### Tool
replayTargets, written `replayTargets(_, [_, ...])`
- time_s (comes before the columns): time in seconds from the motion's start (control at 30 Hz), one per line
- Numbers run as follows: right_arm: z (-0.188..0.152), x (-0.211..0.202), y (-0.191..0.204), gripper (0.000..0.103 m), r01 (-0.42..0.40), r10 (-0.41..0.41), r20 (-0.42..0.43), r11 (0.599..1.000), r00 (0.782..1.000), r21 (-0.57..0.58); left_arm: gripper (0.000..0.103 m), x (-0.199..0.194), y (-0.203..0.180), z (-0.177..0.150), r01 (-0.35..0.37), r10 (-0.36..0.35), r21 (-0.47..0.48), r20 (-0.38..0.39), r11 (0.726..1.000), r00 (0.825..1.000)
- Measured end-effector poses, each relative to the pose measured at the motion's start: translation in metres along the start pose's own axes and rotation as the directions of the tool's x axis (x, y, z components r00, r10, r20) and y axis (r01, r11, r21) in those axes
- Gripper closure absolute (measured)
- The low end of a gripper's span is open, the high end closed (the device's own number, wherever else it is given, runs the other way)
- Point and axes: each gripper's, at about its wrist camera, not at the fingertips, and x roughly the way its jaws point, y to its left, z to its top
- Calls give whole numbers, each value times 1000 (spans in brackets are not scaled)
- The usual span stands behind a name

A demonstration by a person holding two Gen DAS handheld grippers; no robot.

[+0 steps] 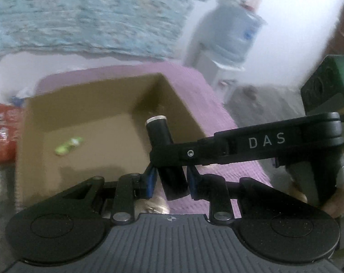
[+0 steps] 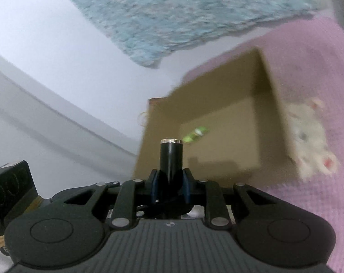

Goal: Organize rigid objects
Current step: 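Carry the black cylinder with the right gripper and release it into the box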

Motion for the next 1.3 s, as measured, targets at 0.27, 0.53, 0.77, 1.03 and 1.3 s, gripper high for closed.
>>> replayTargets(0.27, [55, 113, -21, 79, 26, 9, -200, 985, 980, 172, 72, 37, 64, 19, -110, 100, -195, -59, 975, 993])
replayTargets(0.53, [74, 203, -63, 80, 228, -150, -347, 954, 926, 196, 63, 11, 93, 4, -131, 130, -248, -18, 960, 991])
replayTargets(0.77, [88, 249, -56, 79, 237, -160, -368, 956, 916, 175, 55, -5, 95, 0, -133, 143, -243, 24, 961, 989])
replayTargets(1.03, [92, 277, -37, 35, 184, -111, -390, 971, 914, 156, 50, -18, 100, -9, -138, 155, -264, 46, 955, 987])
replayTargets(1.3, [101, 236, -27, 25, 131, -71, -336, 979, 939, 158, 33, -40, 105, -19, -95, 129, -298, 97, 950, 987])
